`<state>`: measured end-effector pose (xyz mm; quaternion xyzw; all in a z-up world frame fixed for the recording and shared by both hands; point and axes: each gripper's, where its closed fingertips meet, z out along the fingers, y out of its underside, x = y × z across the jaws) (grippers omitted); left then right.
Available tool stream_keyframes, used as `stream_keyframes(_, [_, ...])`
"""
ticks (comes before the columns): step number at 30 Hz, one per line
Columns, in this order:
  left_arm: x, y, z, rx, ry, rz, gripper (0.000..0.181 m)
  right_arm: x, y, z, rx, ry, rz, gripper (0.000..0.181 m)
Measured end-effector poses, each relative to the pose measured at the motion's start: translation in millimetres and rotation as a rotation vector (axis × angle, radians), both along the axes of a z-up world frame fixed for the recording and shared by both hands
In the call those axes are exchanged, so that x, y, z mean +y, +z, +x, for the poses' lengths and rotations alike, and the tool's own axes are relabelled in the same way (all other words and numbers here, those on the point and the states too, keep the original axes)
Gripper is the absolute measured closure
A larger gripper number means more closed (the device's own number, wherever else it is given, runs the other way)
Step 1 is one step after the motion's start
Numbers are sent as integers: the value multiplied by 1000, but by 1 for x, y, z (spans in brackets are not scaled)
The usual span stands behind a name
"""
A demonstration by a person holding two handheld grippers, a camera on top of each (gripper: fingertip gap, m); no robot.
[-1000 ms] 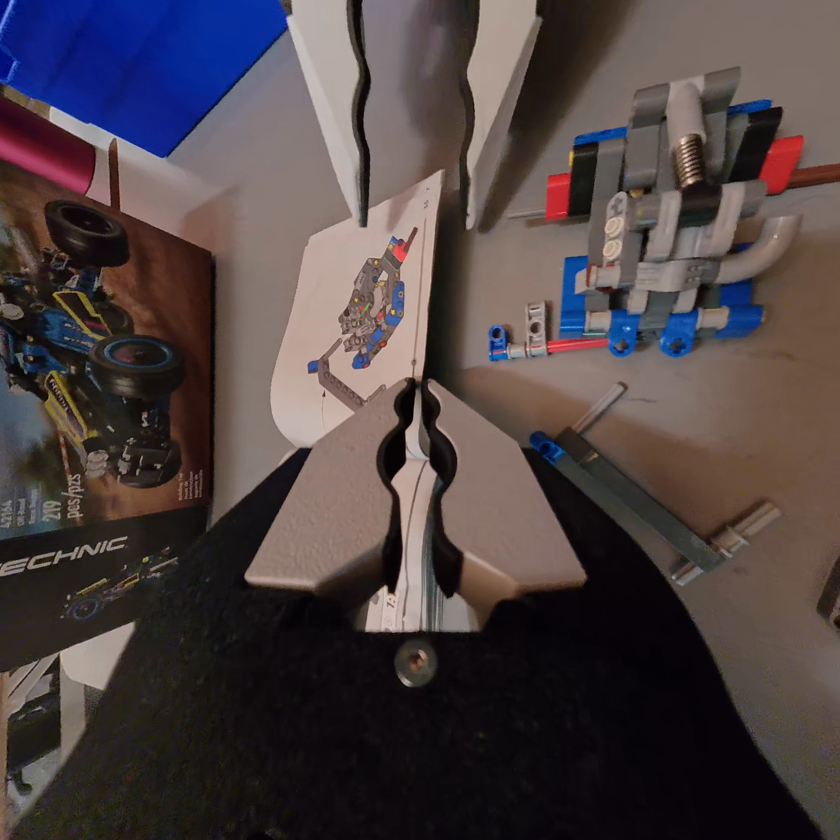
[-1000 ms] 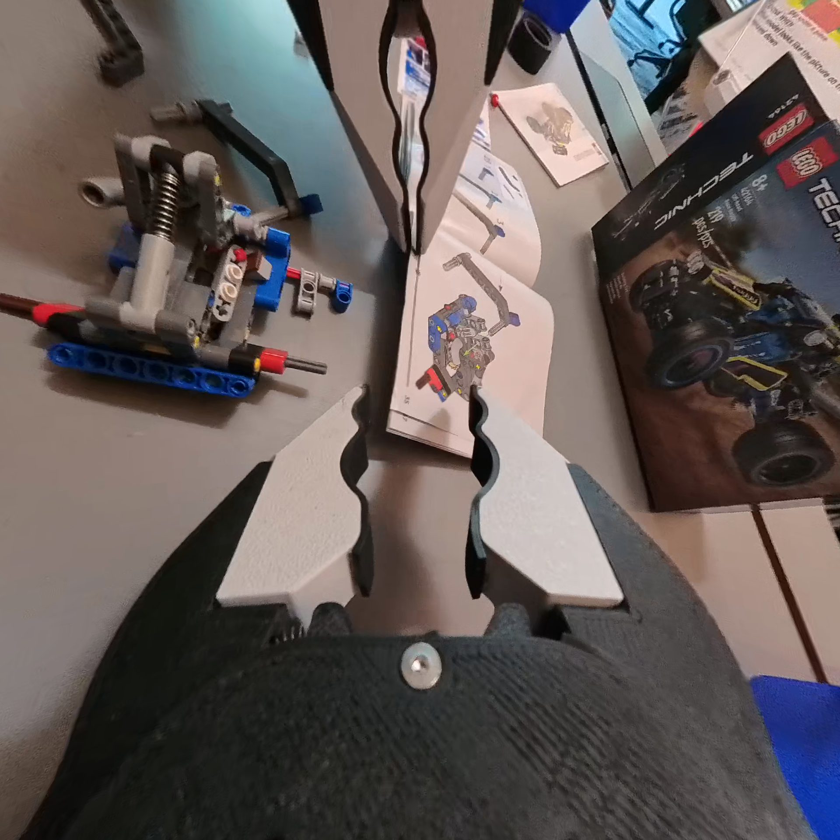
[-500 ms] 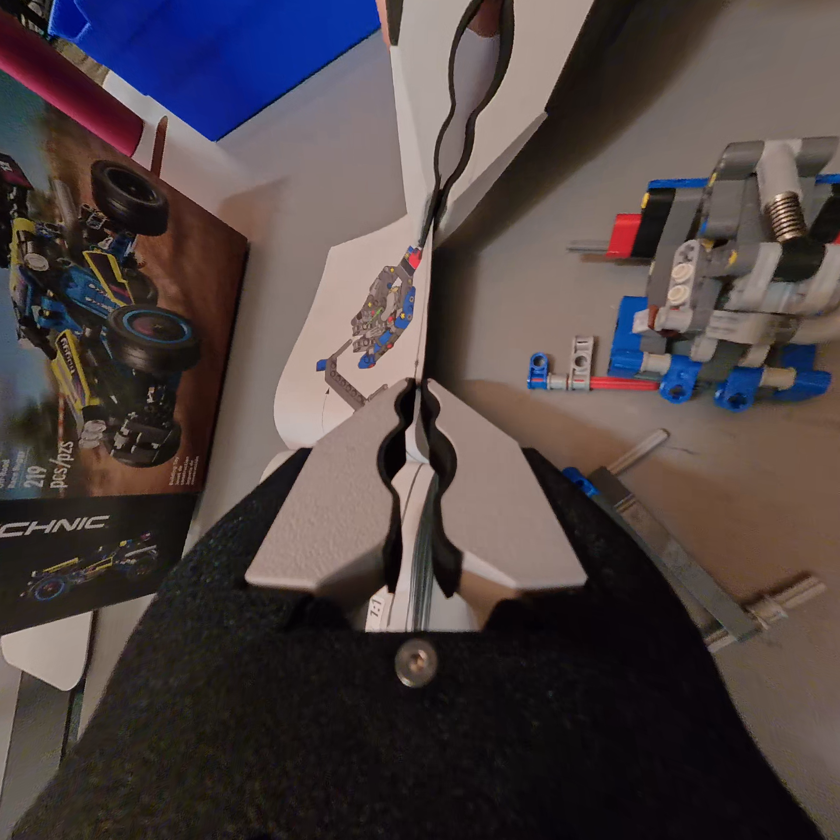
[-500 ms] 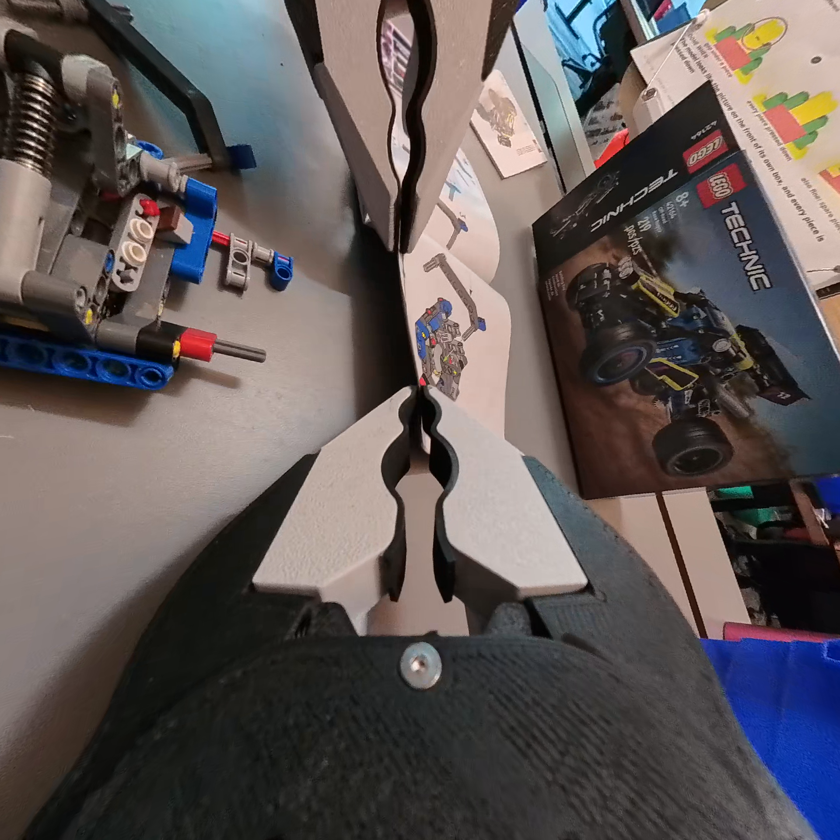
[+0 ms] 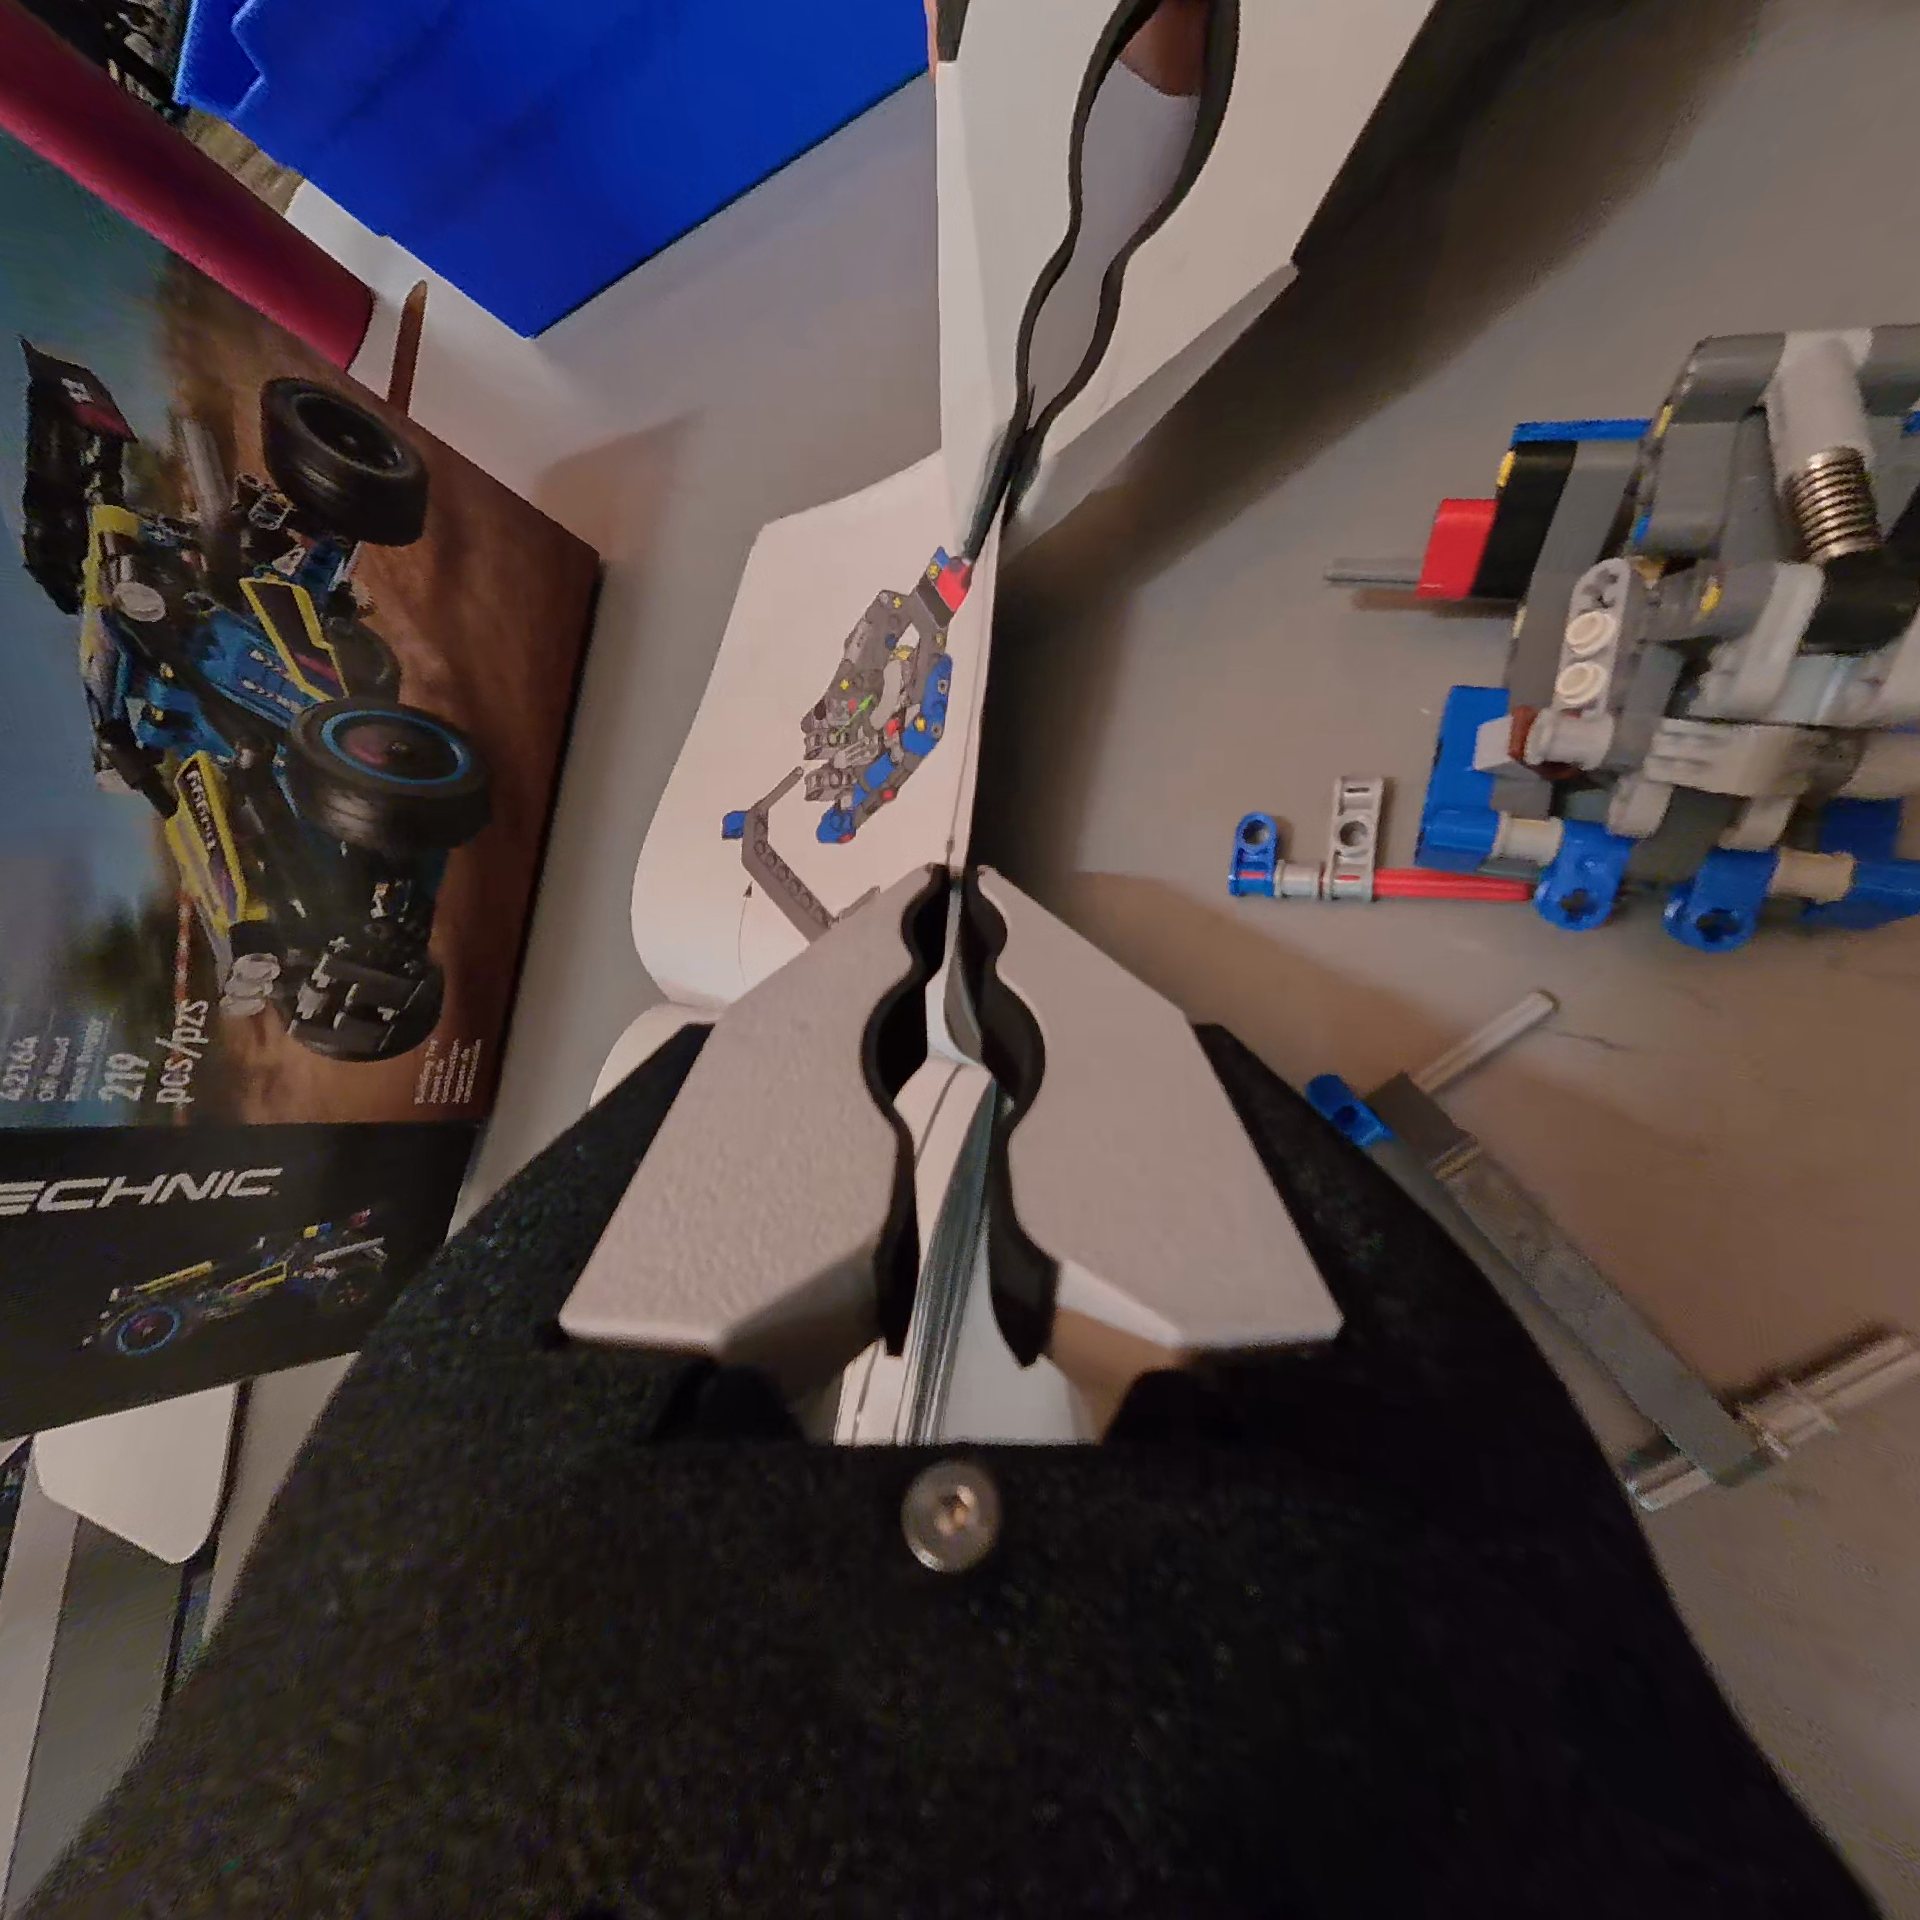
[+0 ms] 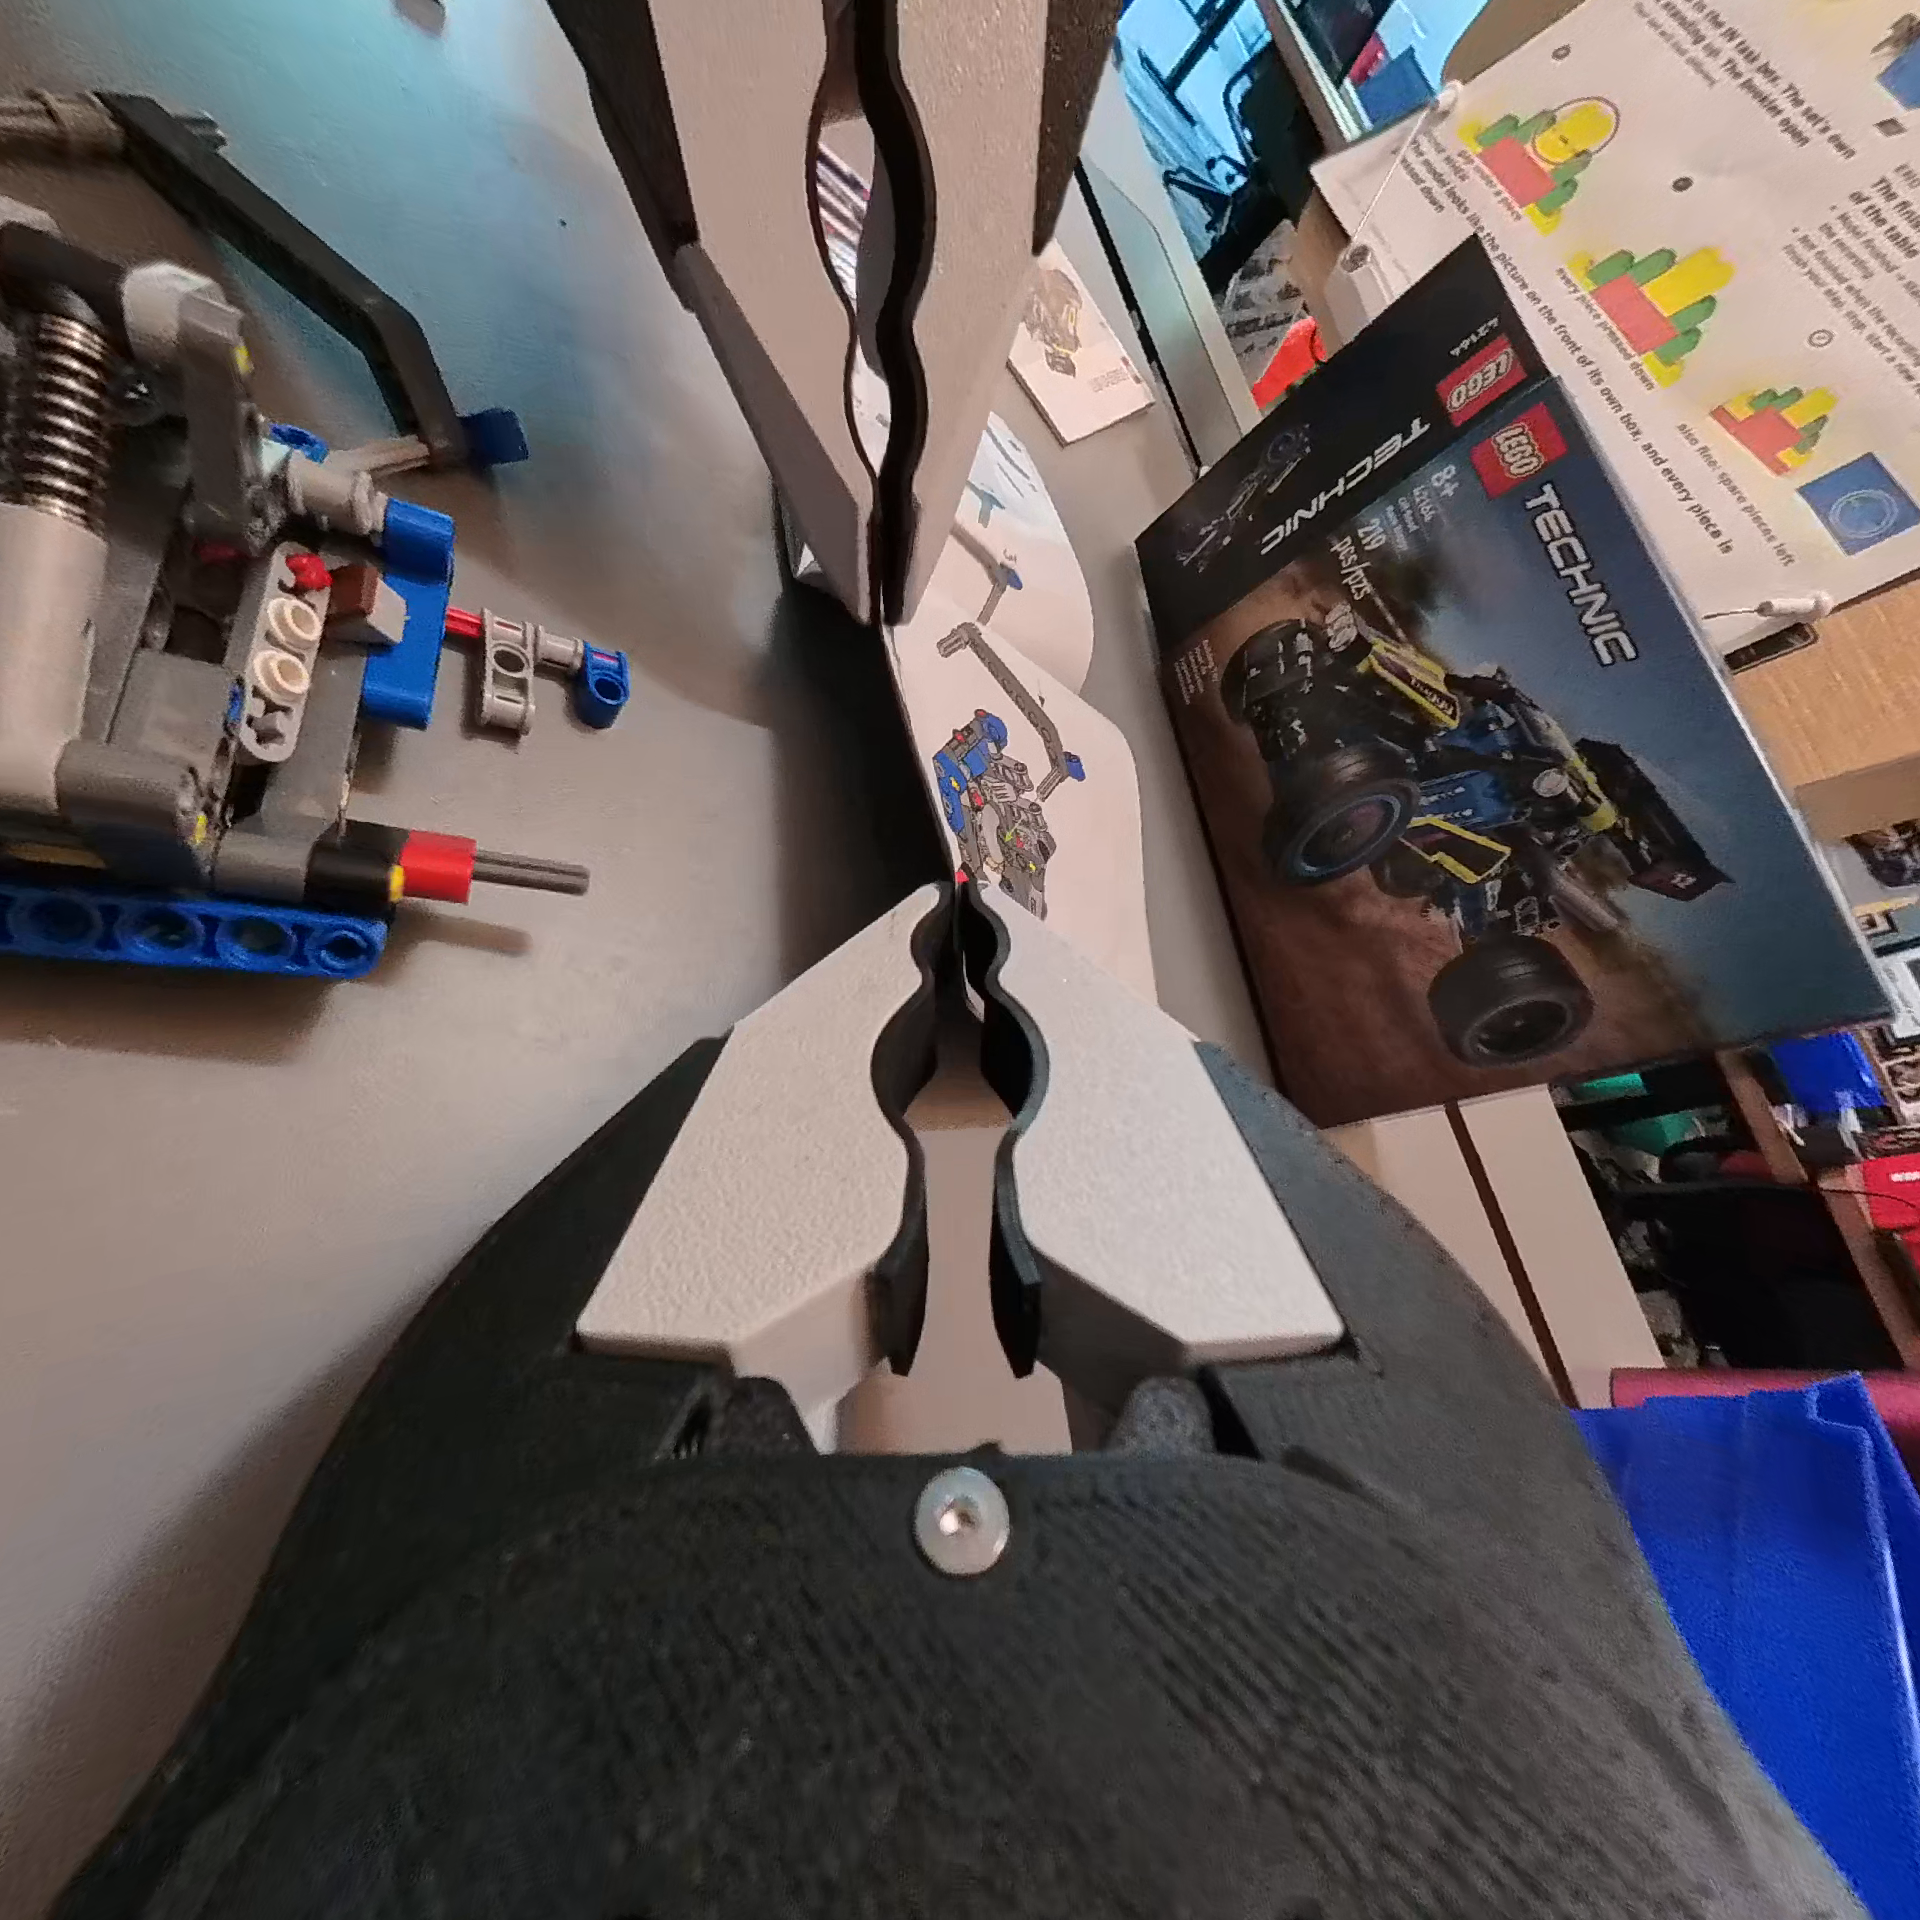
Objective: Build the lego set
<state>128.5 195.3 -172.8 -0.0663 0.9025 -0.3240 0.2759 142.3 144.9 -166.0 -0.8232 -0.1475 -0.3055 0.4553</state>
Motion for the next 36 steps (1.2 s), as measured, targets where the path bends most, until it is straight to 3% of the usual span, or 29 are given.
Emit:
stream_keyframes(8, [1,4,-1,6,-9,-13,181,5,4,-5,11,7,42,181])
stream_keyframes(16, [-5,12,-6,-67,-50,28,168,9,9,-10,-7,26,62,181])
stream_keyframes(25, [-16,11,-6,-284,-95,192,164,3,2,-10,-76,21,-33,181])
stream_keyframes(29, [-20,-1,-9,-272,-120,239,169,0,-6,-10,-89,25,-88,181])
stream_keyframes(36, [4,-3,1,-226,-65,267,174,-9,-25,-8,-119,24,-236,181])
